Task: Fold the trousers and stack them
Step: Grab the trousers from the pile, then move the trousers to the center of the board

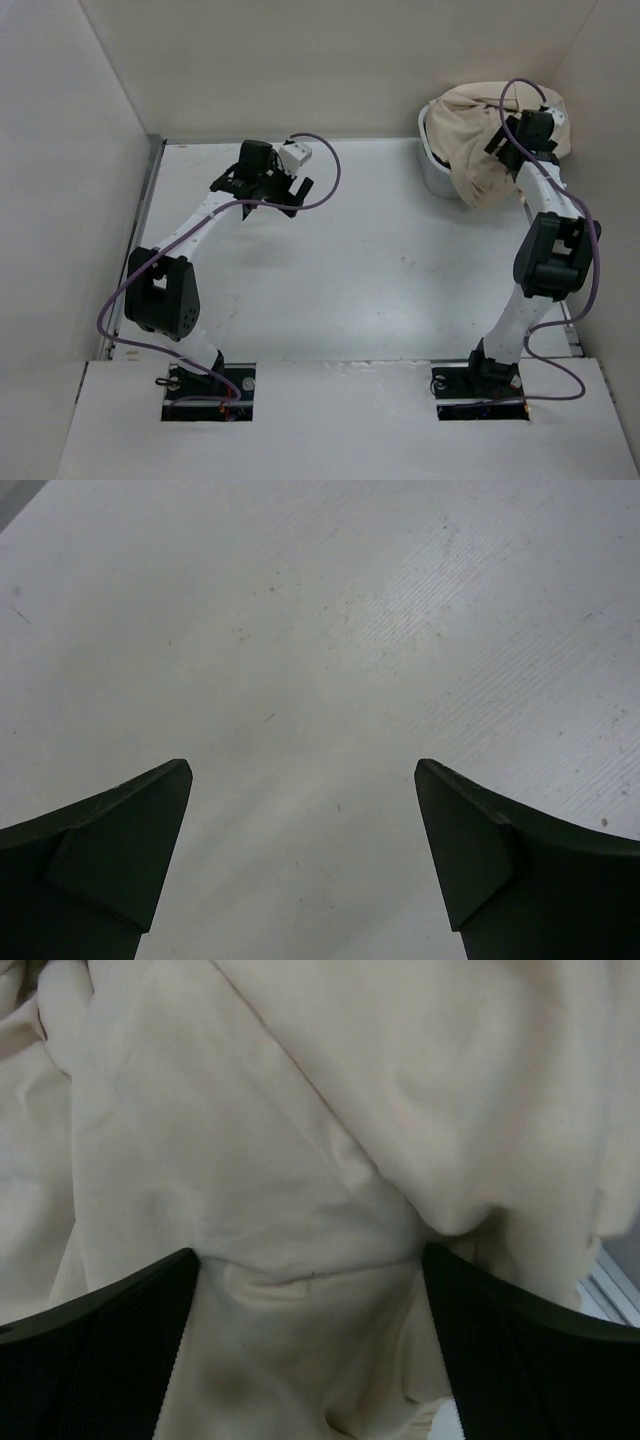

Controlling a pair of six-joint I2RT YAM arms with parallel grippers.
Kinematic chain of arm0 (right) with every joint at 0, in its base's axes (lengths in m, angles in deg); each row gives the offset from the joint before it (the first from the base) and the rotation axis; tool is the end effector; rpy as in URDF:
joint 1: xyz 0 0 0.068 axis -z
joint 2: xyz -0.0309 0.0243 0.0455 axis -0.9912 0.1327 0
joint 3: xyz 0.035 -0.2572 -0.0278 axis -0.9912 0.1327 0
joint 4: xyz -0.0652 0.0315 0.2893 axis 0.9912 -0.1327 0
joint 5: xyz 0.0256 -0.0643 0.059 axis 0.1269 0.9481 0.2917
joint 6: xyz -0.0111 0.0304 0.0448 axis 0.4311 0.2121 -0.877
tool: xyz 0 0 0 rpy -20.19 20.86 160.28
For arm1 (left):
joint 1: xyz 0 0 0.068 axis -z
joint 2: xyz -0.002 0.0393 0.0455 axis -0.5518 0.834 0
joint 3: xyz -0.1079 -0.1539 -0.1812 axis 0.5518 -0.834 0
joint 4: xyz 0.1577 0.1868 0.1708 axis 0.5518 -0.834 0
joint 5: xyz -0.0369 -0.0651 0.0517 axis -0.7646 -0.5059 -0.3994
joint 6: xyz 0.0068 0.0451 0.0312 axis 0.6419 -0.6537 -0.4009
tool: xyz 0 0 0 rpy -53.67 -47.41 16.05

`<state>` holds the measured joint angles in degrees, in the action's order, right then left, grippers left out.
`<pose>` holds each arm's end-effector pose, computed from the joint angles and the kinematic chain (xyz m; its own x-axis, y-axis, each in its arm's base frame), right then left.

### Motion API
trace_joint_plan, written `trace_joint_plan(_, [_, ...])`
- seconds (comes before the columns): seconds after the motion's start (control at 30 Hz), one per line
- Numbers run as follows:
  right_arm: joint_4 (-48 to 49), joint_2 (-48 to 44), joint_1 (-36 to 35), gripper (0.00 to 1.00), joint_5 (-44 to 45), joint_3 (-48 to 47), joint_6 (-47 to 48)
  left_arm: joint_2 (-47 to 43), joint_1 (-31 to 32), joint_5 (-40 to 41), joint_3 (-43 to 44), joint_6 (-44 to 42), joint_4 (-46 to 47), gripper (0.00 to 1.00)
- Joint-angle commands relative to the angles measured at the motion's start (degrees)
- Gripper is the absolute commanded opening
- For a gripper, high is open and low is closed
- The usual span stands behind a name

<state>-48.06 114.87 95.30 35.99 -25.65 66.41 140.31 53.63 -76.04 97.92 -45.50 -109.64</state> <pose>0.4711 -0.1165 0.2777 -0.3368 0.4002 -0.8523 0.5373 0.8250 0.1751 0.3861 -0.1499 0.2637 -0.4061 0.4686 -0.7845 0.6450 0.7552 0.1173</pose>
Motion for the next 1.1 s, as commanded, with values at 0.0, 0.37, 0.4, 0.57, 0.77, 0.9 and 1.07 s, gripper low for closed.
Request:
trace_joint_plan(0.0, [-1.04, 1.16, -1.19, 0.88, 1.76, -3.43, -4.13, -1.14, -0.41, 1.41, 2.17, 0.56, 0.37, 1.00])
trace_joint_plan(0.37, [0.81, -9.90, -5.49, 0.00, 22.76, -1.14, 6.84, -3.77, -1.99, 1.77, -0.46, 0.90, 2.82, 1.00])
trace_joint_plan(0.4, [1.68, -11.22, -6.37, 0.00, 23.91, -1.58, 9.20, -4.12, -2.17, 1.77, -0.55, 1.08, 2.83, 1.00])
trace_joint_plan(0.57, [8.97, -17.29, -14.09, 0.00, 26.12, -7.19, 21.24, -6.06, -5.23, 1.24, 0.06, 5.20, 3.09, 0.96])
trace_joint_plan(0.77, [21.28, -14.33, -39.02, 0.00, 20.60, -25.79, 40.92, -13.51, -17.79, -1.91, -0.63, 15.75, 1.77, 0.76])
trace_joint_plan(0.9, [28.38, -6.07, -60.47, 0.00, 10.75, -45.82, 54.38, -21.51, -27.64, -6.04, -5.99, 19.18, 3.87, 0.77])
trace_joint_plan(1.07, [35.17, -2.97, -73.43, 0.00, 1.69, -56.25, 55.20, -28.37, -33.63, -8.25, -10.74, 21.29, 7.65, 0.85])
